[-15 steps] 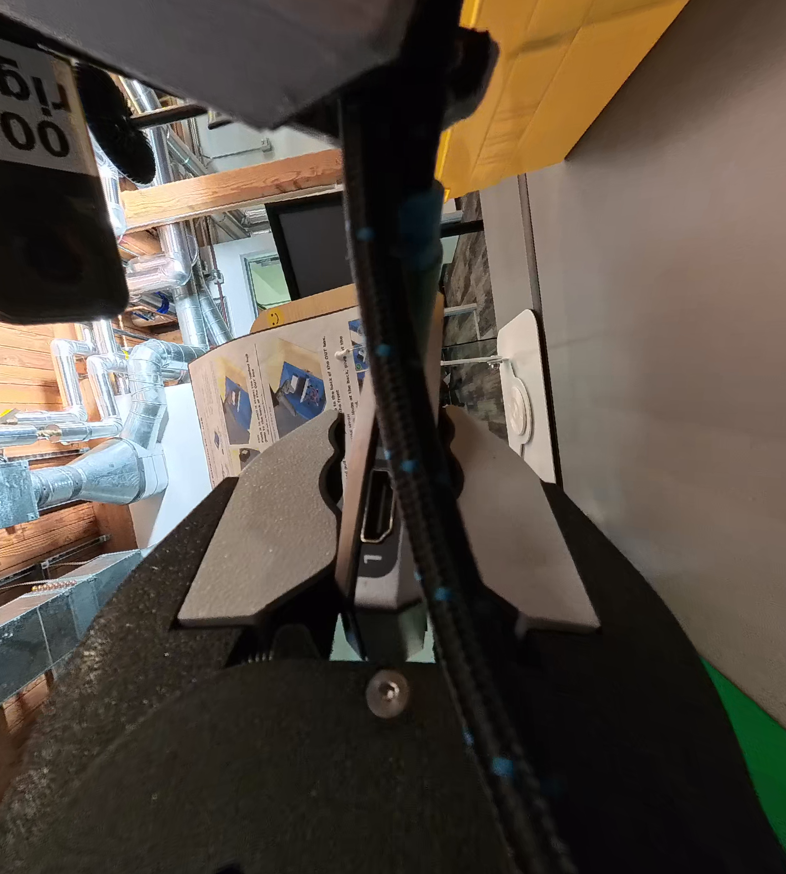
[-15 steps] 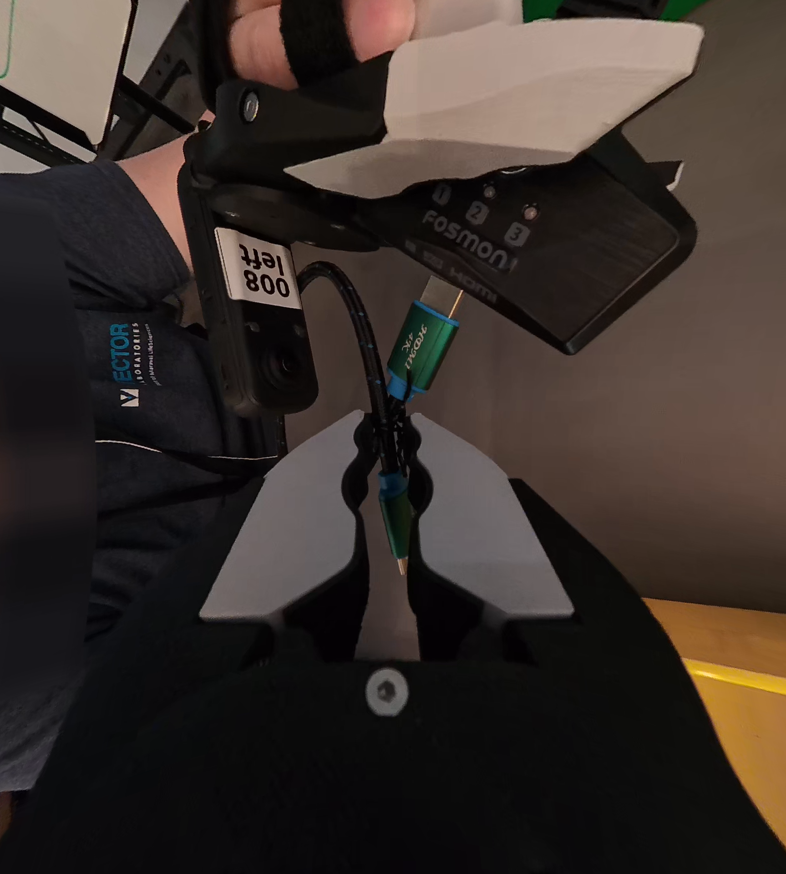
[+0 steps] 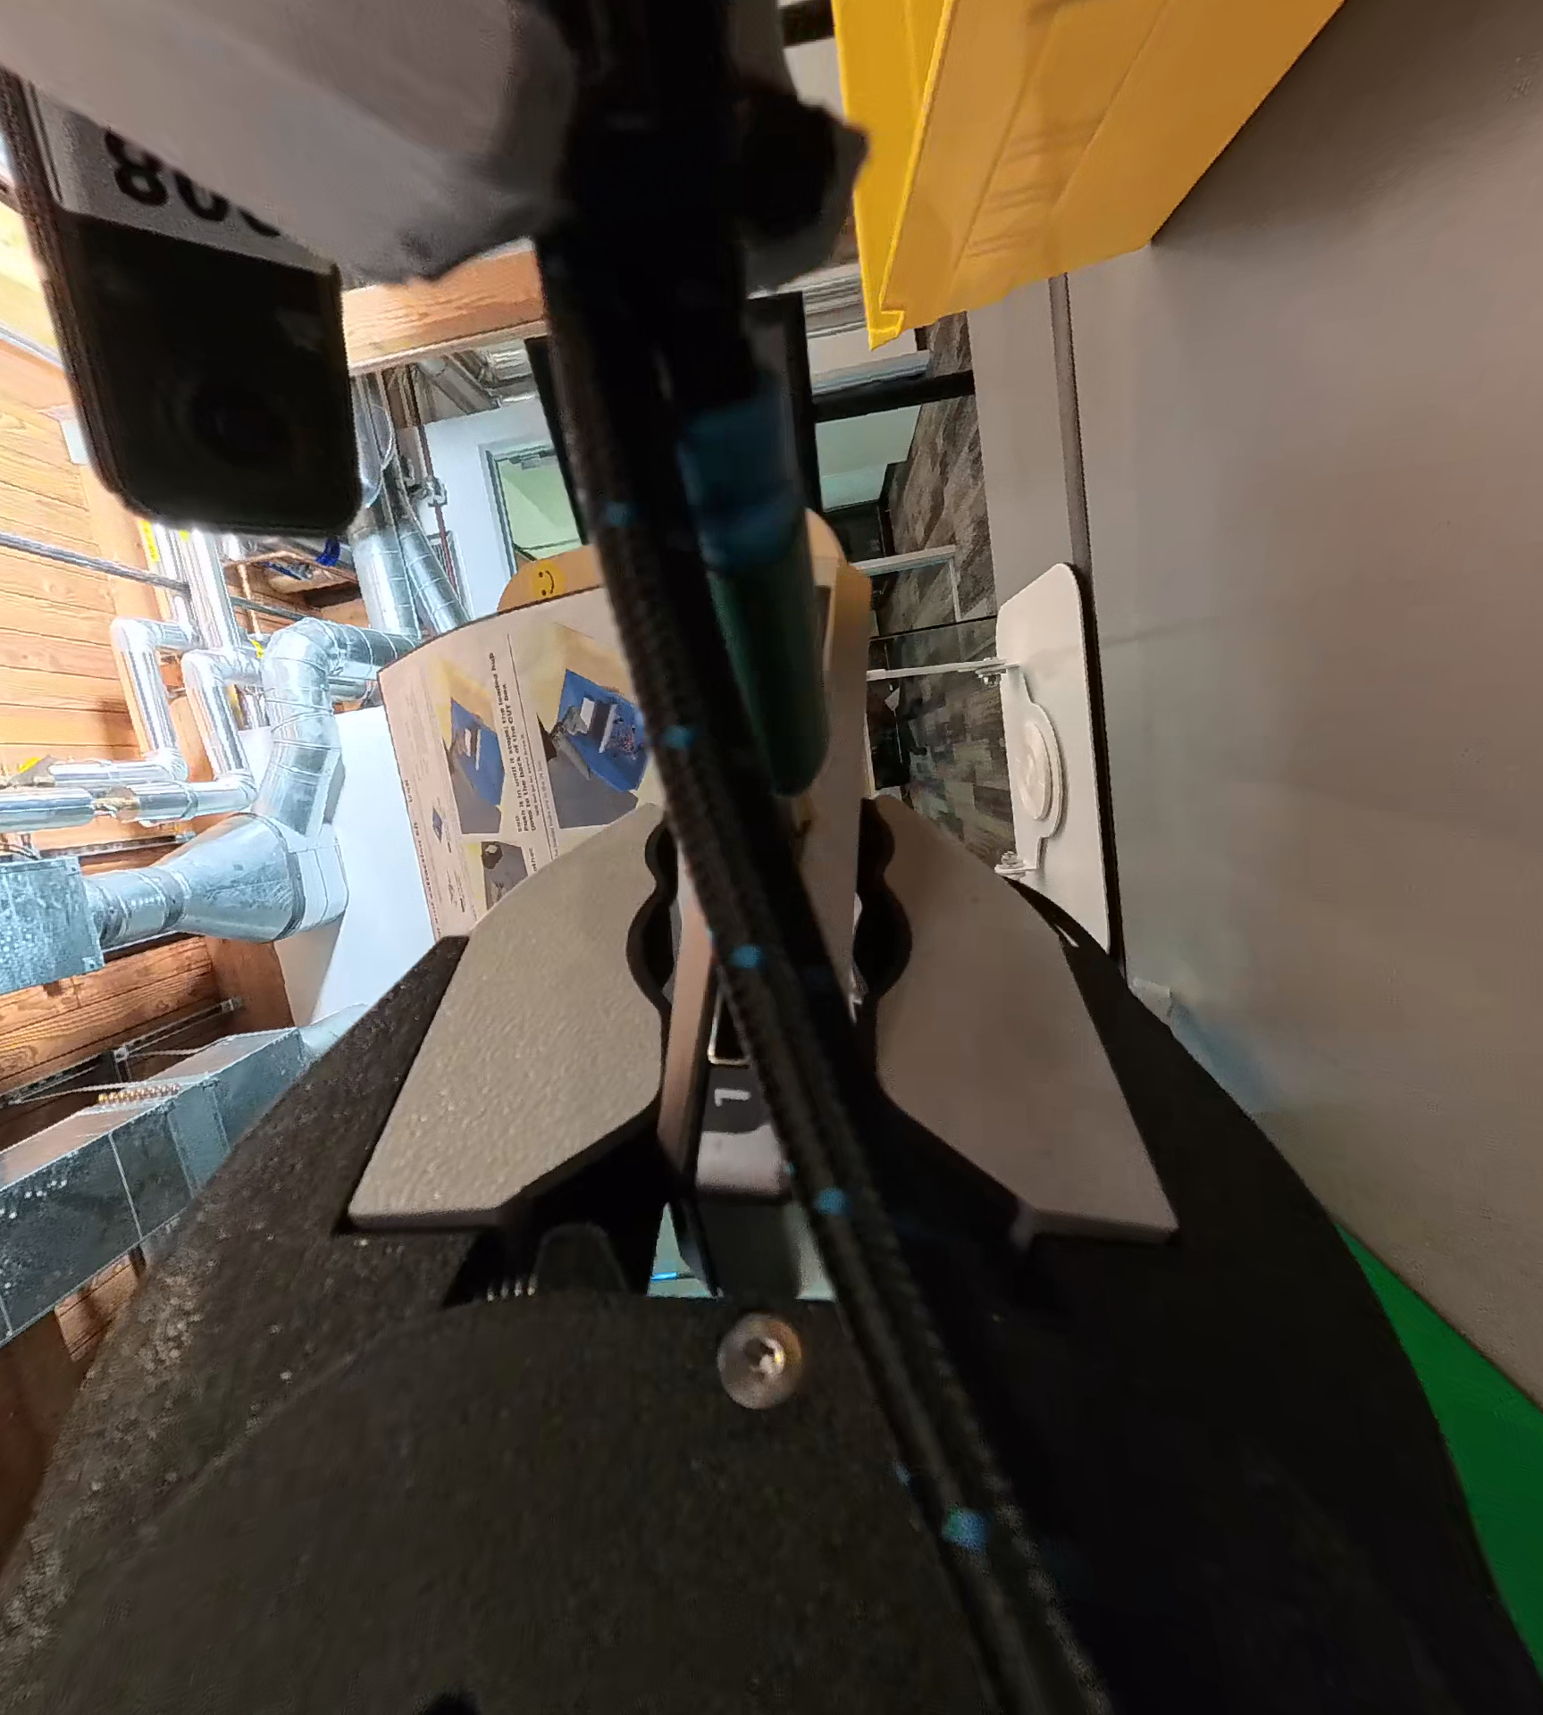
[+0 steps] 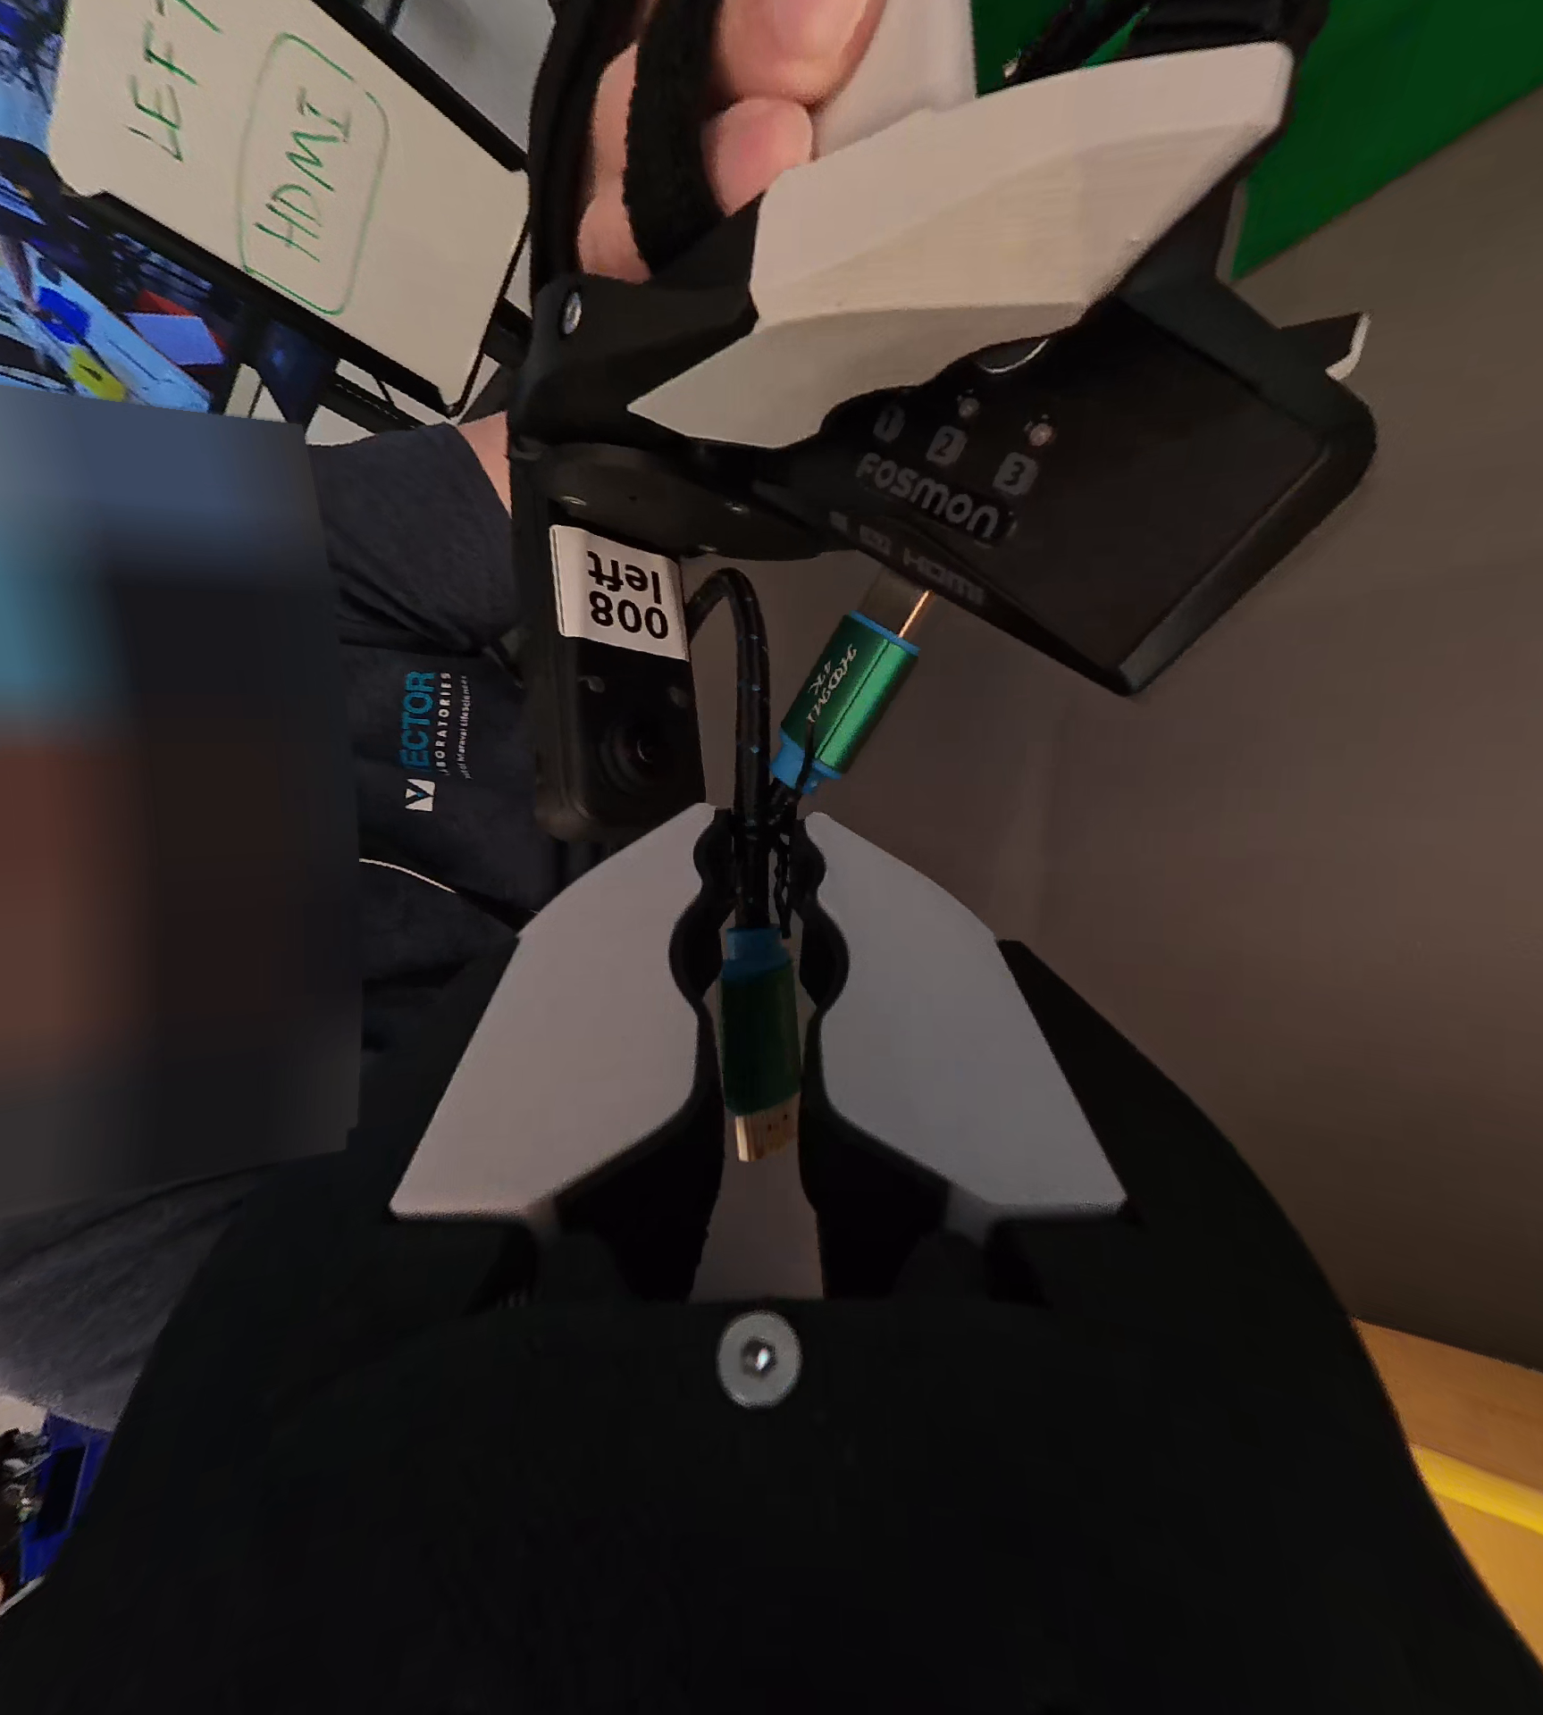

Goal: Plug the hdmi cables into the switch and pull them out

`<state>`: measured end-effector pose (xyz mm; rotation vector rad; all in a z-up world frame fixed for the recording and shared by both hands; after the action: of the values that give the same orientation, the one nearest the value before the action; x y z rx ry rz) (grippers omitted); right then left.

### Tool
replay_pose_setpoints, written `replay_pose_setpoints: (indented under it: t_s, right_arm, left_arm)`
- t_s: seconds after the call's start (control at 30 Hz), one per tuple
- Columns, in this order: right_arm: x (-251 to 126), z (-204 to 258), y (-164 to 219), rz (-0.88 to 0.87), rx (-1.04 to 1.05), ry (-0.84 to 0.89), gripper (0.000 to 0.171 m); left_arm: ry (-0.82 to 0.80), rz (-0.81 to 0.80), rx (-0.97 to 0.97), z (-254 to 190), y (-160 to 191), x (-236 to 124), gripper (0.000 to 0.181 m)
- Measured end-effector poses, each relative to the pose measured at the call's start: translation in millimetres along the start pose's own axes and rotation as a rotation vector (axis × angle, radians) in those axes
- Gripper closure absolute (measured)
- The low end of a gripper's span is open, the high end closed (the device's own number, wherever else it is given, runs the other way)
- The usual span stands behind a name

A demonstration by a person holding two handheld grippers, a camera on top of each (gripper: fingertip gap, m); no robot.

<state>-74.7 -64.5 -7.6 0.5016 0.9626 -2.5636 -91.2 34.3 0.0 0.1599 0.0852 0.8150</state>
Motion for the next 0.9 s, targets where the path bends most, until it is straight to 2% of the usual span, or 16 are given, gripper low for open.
replay_pose_setpoints:
  t_s: [0.63,0.9]
  right_arm:
    - [-20,9,-20,-0.185,-0.044,-0.175,0.159]
    - [-17,10,-30,-0.261,0.024,-0.257,0.158]
  left_arm:
    - [-0.161,0.101,-0.141,33,15,-3,0.144]
    - [-0.221,0.153,-0.136,43,25,-6,0.144]
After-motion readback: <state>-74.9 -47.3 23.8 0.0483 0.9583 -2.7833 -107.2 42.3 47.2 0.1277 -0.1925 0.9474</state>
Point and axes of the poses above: each gripper's, where its closed fingertips meet, x out along the fingers, y out of its underside, z = x × y across the jaws, the point moved 1 cm from there along -x, back along the fingers, and after that the axes turned 2 degrees about -z, right-handed, at the moved point
